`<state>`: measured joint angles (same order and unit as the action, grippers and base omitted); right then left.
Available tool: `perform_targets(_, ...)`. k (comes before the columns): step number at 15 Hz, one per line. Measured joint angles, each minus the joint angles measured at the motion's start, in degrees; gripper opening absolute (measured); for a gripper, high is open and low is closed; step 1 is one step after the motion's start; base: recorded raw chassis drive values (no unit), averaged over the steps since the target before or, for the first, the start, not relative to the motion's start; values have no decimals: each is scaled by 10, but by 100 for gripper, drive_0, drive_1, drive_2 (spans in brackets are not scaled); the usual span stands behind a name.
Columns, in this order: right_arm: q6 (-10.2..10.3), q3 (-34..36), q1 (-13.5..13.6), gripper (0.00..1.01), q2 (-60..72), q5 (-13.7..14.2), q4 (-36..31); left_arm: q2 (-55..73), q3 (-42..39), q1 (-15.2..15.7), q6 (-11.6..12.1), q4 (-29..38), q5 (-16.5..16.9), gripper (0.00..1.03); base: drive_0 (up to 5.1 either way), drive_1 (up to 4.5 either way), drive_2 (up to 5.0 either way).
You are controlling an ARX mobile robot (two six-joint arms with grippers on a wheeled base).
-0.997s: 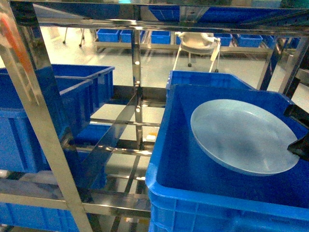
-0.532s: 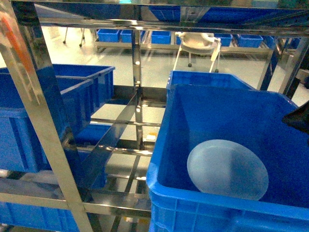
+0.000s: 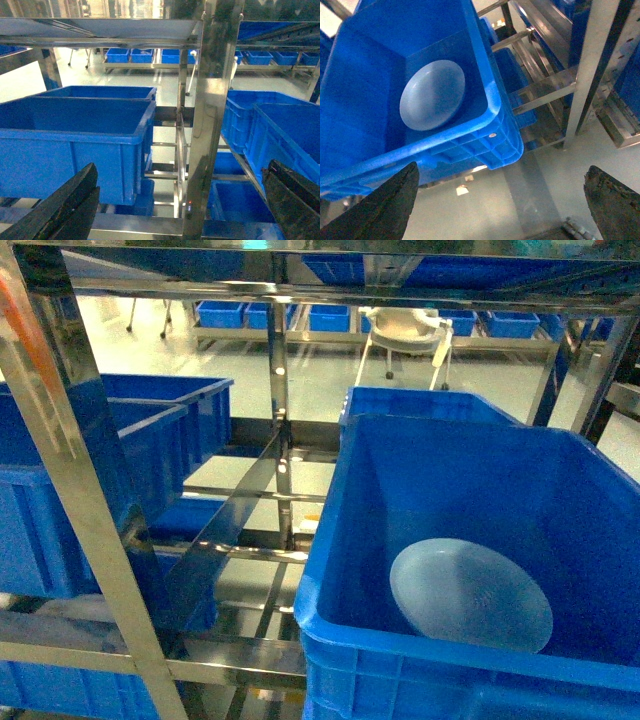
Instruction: Place blue tray on left shelf second layer neatly
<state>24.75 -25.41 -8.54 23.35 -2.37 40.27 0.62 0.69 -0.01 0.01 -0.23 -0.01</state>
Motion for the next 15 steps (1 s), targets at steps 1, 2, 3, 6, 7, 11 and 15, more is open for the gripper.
perform_targets(1,-56,30,-10,94,-18,-32,-96,0,0,0,0,0,0,98,0,0,0)
perform_targets(2,-135,111,-5,81,-104,-58,-237,0,0,0,0,0,0,98,0,0,0)
perform_targets(3,-179,159,44,70,-162,-11,-323,0,0,1,0,-2,-1,98,0,0,0)
perform_targets(6,-233,183,84,31,-175,24,-389,0,0,0,0,0,0,98,0,0,0)
perform_targets(7,-236,187,85,18,-176,24,-389,0,0,0,0,0,0,98,0,0,0)
perform_targets(11,-244,212,85,2,-197,24,-395,0,0,0,0,0,0,98,0,0,0)
perform_targets(15,-244,226,85,2,-208,24,-398,0,0,0,0,0,0,98,0,0,0)
